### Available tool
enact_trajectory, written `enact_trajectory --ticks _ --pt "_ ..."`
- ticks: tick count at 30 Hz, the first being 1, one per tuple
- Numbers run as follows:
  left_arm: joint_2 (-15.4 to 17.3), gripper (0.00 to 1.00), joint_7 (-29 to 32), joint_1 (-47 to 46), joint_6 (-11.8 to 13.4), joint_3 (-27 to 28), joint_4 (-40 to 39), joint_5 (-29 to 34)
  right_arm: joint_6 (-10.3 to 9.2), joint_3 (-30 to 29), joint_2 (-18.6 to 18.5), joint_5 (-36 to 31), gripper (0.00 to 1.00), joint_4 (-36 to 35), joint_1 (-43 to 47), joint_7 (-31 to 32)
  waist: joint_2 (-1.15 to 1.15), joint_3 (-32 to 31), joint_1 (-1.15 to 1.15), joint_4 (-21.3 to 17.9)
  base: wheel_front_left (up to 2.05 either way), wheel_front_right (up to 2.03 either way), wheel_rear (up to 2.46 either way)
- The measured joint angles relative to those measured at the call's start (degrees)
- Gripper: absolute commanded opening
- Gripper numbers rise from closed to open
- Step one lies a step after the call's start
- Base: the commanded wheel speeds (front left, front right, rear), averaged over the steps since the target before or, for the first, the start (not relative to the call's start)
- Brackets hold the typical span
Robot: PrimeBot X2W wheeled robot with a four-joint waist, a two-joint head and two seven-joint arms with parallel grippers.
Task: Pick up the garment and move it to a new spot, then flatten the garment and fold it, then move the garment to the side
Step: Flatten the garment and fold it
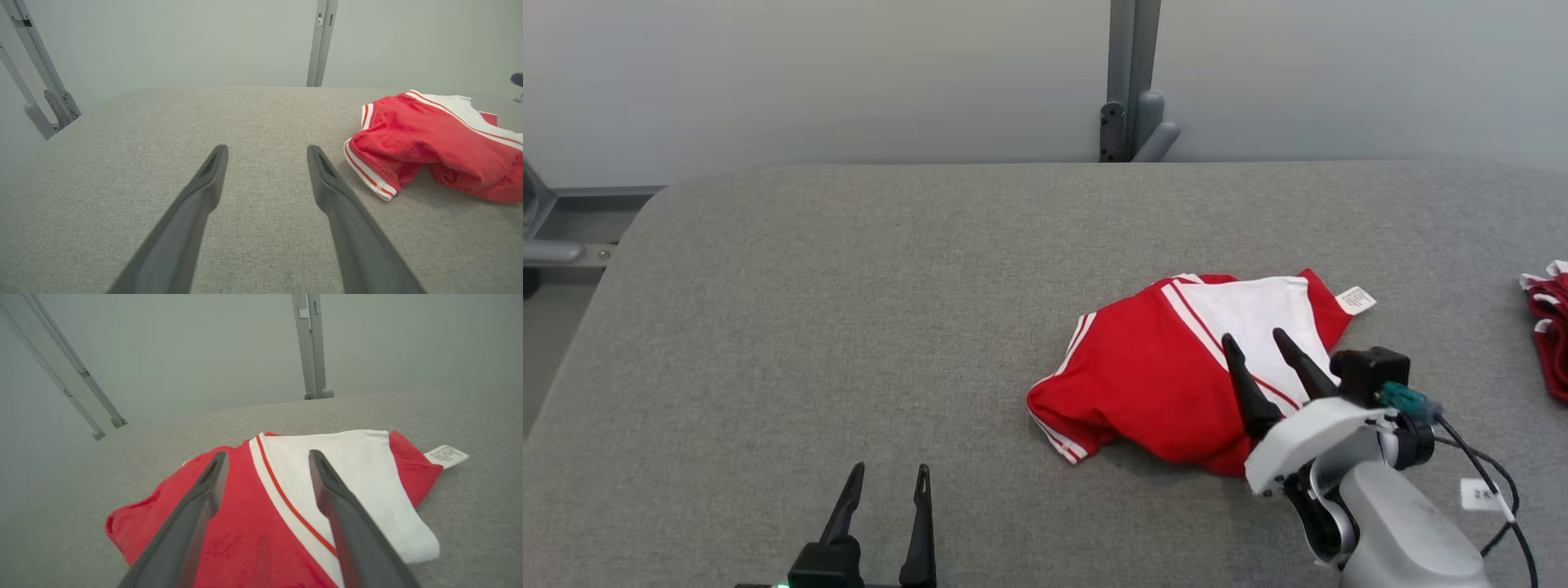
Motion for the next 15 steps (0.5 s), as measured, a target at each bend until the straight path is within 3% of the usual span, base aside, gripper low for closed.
enact_trajectory --ticks 8,15 --pt "0.0 1.0 0.0 -2.4 -0.3 -2.2 0.6 -0.1 0.0 8.7 -1.6 8.3 1.0 16.9 -15.3 5.4 0.0 3.3 0.0 2.5 0.0 0.0 0.0" --pt "0.0 1.0 0.0 -4.1 -0.3 -3.1 1.1 -0.5 0.0 15.8 -3.1 14.5 1.0 23.1 -21.1 10.1 0.0 5.3 0.0 4.8 0.0 0.0 0.0"
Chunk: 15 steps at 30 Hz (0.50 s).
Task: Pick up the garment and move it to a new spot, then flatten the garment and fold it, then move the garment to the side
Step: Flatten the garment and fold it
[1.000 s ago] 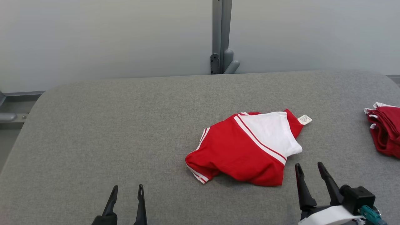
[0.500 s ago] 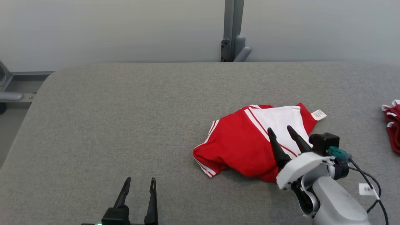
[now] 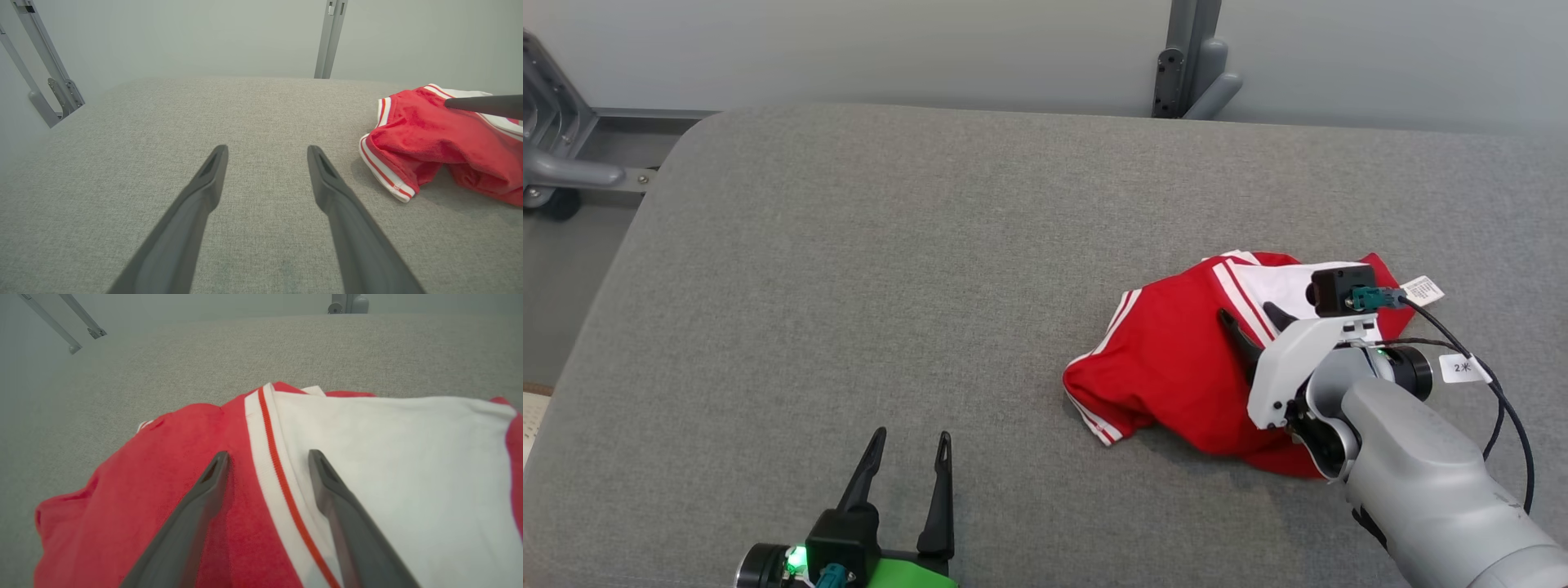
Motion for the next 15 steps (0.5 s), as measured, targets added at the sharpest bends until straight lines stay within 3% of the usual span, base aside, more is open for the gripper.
enact_trajectory --ticks 2,3,8,15 --pt "0.0 1.0 0.0 -0.3 0.1 -0.3 0.1 -0.2 0.0 2.6 -0.7 2.3 0.48 1.1 -1.0 1.4 0.0 0.4 0.0 0.7 0.0 0.0 0.0" --pt "0.0 1.0 0.0 -0.5 0.1 -0.3 0.1 -0.3 0.0 3.3 -0.8 3.5 0.0 1.2 -1.3 1.7 0.0 0.5 0.0 0.9 0.0 0.0 0.0" --pt "0.0 1.0 0.0 -0.6 0.4 -0.4 0.3 -0.5 0.0 7.0 -1.6 7.3 0.0 1.2 -1.4 1.6 0.0 0.0 0.0 0.9 0.0 0.0 0.0" --pt "0.0 1.0 0.0 -0.4 0.4 0.1 0.2 -0.3 0.0 8.1 -4.1 10.6 0.0 1.8 -4.9 -5.9 0.0 -1.0 0.0 -0.9 0.0 0.0 0.0"
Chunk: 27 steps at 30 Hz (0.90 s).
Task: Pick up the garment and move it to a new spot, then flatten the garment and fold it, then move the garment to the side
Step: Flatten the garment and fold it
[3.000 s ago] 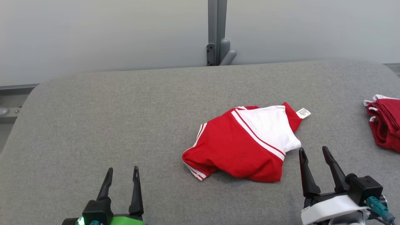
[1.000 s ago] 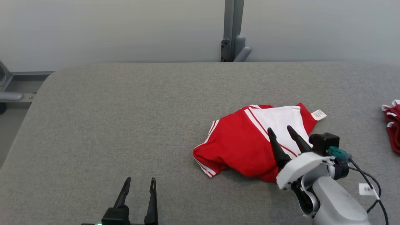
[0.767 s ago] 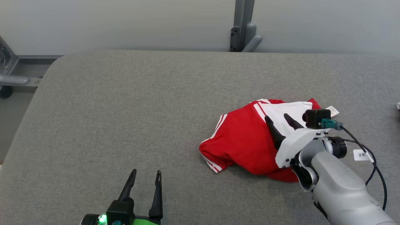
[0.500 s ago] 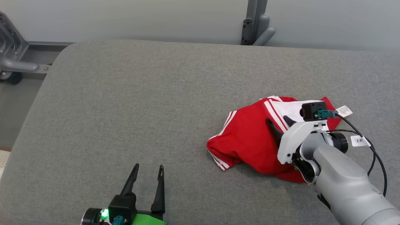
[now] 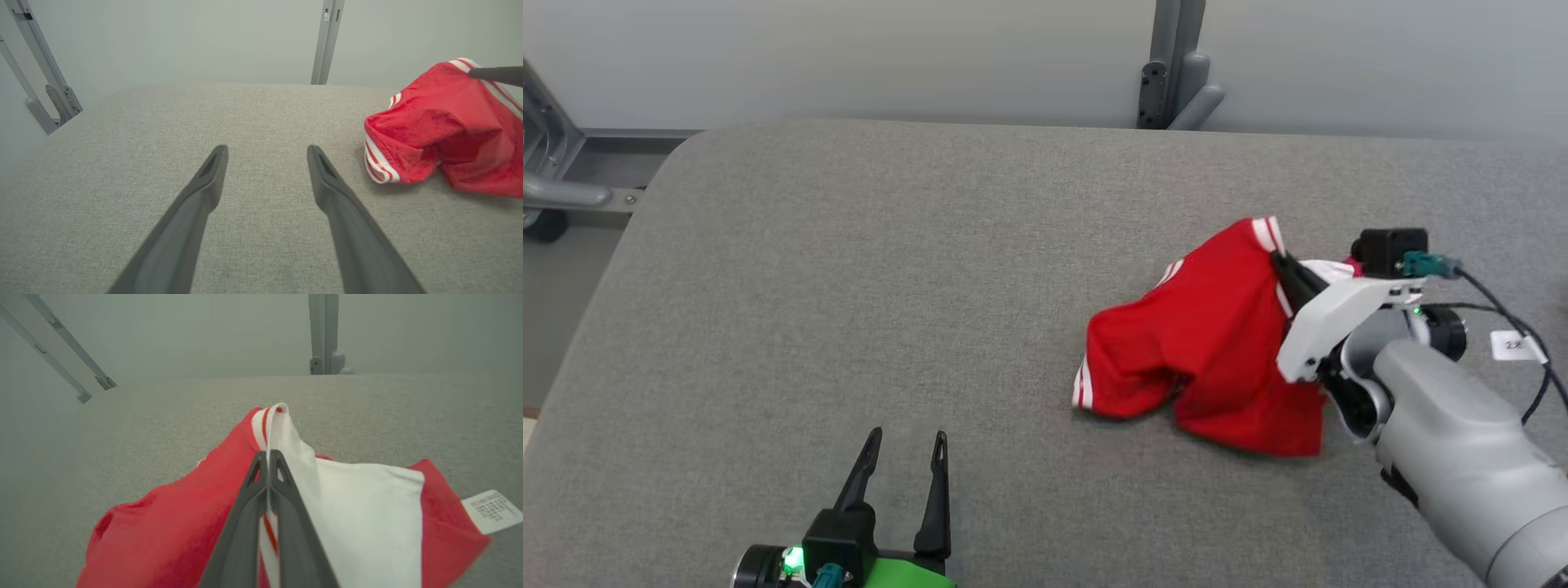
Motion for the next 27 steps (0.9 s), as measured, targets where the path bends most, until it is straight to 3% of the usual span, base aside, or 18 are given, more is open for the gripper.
enact_trajectory --ticks 8,12,17,20,27 --pt "0.0 1.0 0.0 1.1 -0.5 0.4 0.0 0.4 0.0 -2.8 -5.0 -0.7 0.0 1.0 -8.0 -3.9 0.0 -1.9 0.0 -2.6 0.0 0.0 0.0" --pt "0.0 1.0 0.0 1.4 -0.7 0.2 0.1 0.6 0.0 -7.8 -9.0 -4.7 0.0 -2.2 -14.4 -4.1 0.0 -3.2 0.0 -4.0 0.0 0.0 0.0" --pt "0.0 1.0 0.0 1.5 -0.8 -0.3 0.3 0.6 0.0 -13.0 -11.5 -11.5 0.0 -6.6 -19.9 -4.1 0.0 -4.3 0.0 -4.2 0.0 0.0 0.0" --pt "0.0 1.0 0.0 1.7 -0.8 -0.2 0.3 0.5 0.0 -13.8 -10.5 -15.3 0.0 -8.8 -20.9 -4.1 0.0 -4.7 0.0 -4.0 0.0 0.0 0.0" --pt "0.0 1.0 0.0 2.5 -0.8 -0.4 0.2 -0.2 0.0 -7.2 -2.5 -17.8 0.0 -9.3 -13.8 -4.1 0.0 -4.6 0.0 -3.3 0.0 0.0 0.0"
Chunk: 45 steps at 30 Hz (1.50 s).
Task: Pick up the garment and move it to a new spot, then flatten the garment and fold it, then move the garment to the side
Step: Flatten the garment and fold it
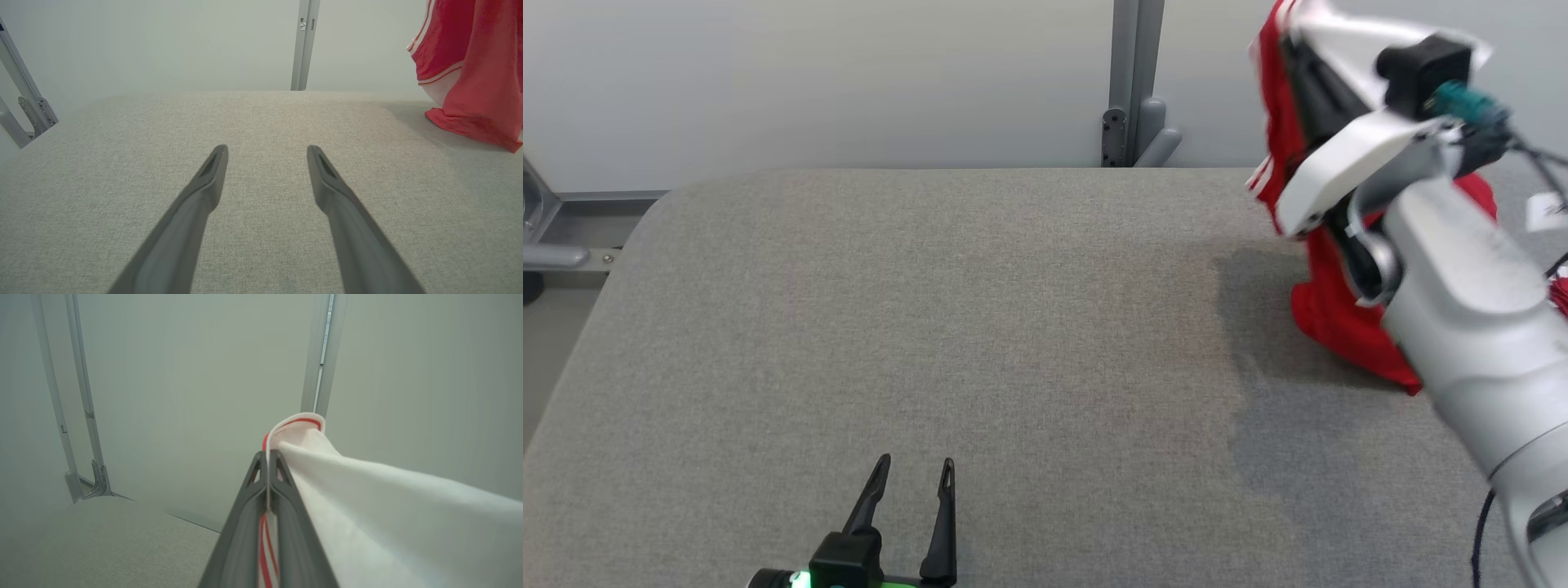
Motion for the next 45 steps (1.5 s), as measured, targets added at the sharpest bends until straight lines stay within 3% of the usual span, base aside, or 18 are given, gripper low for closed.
enact_trajectory --ticks 9,14,19,20,21,22,33,39,45 --pt "0.0 1.0 0.0 -0.5 0.1 -0.7 0.0 -0.4 0.0 10.2 11.8 0.8 0.0 1.4 11.7 0.0 0.0 1.0 0.0 2.1 0.0 0.0 0.0" --pt "0.0 1.0 0.0 -1.2 0.2 -0.7 0.0 -0.5 0.0 15.9 14.2 2.5 0.0 0.7 14.4 0.0 0.0 2.0 0.0 3.5 0.0 0.0 0.0" --pt "0.0 1.0 0.0 -1.3 0.2 -0.8 0.0 -0.6 0.0 22.4 14.6 6.3 0.0 -4.9 15.8 0.0 0.0 2.7 0.0 4.4 0.0 0.0 0.0" --pt "0.0 1.0 0.0 -1.3 0.2 -0.8 0.0 -0.7 0.0 23.5 14.8 7.6 0.15 -6.1 16.0 0.0 0.0 2.7 0.0 4.5 0.0 0.0 0.0" --pt "0.0 1.0 0.0 -1.3 0.2 -0.9 0.1 -0.7 0.01 24.5 14.9 8.3 0.68 -6.6 16.1 0.0 0.0 2.7 0.0 4.5 0.0 0.0 0.0" --pt "0.0 1.0 0.0 -1.3 0.2 -1.0 0.1 -0.8 0.01 25.3 15.0 8.8 1.0 -7.0 16.2 0.0 0.0 2.6 0.0 4.5 0.0 0.0 0.0" --pt "0.0 1.0 0.0 -1.5 1.0 -0.6 -0.6 -1.2 0.01 20.8 13.4 9.6 1.0 -11.1 16.2 0.0 0.0 2.6 0.0 3.0 0.0 0.0 0.0" --pt "0.0 1.0 0.0 -1.4 1.1 -0.5 -1.2 -1.2 0.0 14.8 6.5 8.1 1.0 -10.9 17.5 0.0 0.0 2.5 0.0 1.5 0.0 0.0 0.0" --pt "0.0 1.0 0.0 -1.4 1.1 -0.4 -1.8 -1.2 0.01 14.0 0.0 9.6 1.0 -3.7 17.7 1.8 0.0 2.5 0.0 0.6 0.0 0.0 0.0"
